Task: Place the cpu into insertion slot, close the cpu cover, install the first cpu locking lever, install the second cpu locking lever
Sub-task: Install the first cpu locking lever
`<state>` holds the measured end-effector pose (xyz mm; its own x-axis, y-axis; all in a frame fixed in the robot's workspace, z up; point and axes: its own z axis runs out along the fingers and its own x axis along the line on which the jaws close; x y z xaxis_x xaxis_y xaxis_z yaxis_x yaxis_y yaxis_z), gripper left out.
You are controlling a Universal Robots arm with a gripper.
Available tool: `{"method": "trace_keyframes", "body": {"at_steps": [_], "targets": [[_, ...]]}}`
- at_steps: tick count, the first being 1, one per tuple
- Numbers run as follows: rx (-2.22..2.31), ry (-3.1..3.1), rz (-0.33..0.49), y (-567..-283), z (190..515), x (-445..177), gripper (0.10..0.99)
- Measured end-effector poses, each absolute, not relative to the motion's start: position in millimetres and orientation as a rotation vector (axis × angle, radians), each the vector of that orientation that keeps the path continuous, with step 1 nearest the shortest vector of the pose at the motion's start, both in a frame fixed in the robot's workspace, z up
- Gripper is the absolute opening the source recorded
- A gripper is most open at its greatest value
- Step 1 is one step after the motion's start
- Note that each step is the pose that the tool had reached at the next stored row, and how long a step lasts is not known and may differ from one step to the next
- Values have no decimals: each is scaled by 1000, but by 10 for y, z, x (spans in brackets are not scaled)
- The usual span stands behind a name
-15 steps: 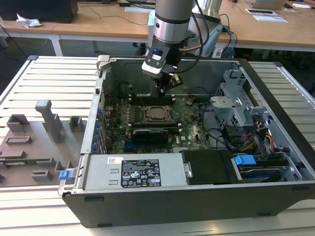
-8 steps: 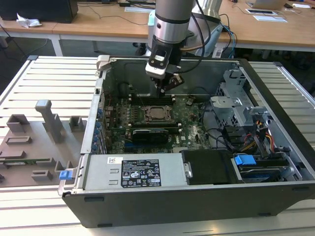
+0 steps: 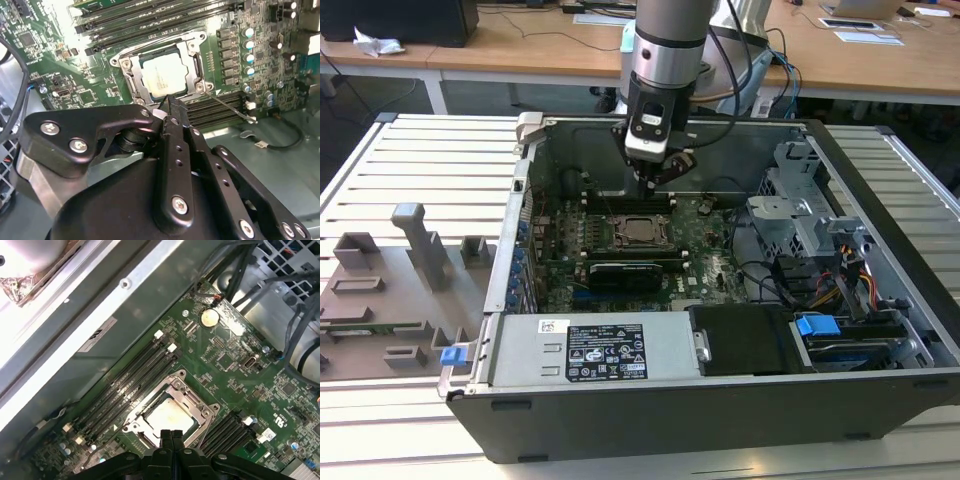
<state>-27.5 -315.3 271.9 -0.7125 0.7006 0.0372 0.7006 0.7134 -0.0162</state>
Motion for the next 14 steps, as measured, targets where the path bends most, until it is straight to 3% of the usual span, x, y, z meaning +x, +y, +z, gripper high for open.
{"method": "trace_keyframes", "body": {"at_steps": [14], "targets": [[-888,-2971,8,-3153,2719,-275,106]]}}
